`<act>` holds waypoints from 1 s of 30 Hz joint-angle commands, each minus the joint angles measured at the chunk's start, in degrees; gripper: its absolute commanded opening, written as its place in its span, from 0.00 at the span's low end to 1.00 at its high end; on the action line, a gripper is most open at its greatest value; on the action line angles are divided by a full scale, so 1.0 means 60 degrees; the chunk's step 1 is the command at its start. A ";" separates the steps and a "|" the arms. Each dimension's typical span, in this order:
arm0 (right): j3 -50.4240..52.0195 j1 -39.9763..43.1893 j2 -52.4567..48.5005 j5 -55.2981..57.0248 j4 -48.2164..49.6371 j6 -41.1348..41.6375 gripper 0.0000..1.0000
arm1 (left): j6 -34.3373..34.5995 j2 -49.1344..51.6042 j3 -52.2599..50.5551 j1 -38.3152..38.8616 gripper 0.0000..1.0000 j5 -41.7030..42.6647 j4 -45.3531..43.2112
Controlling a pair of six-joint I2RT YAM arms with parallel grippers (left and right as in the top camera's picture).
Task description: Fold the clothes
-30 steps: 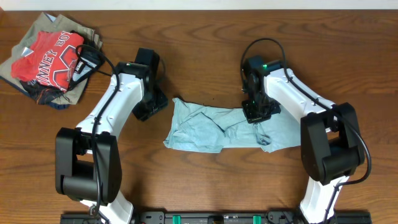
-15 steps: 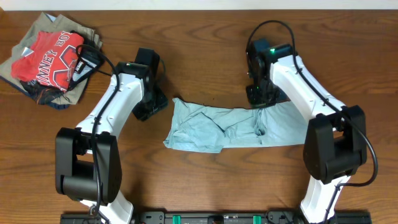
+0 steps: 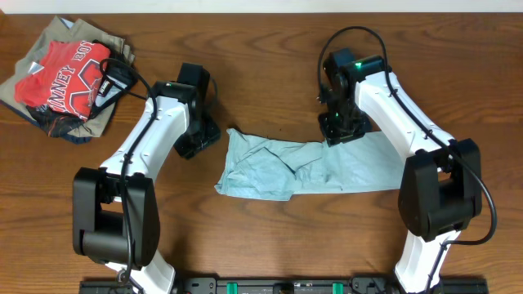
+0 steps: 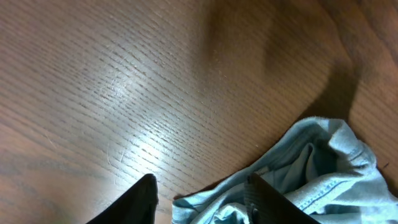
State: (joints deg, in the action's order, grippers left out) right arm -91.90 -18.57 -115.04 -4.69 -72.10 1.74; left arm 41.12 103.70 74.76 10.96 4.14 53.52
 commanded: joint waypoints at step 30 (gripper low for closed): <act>-0.0291 0.3319 0.0178 0.1169 -0.0605 0.0495 0.42 | -0.2251 0.1392 -0.0987 0.0929 0.68 0.2914 -0.1749</act>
State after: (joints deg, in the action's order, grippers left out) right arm -92.42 0.36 -115.04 1.96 -75.50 3.90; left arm 29.32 110.45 70.15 16.21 17.23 43.40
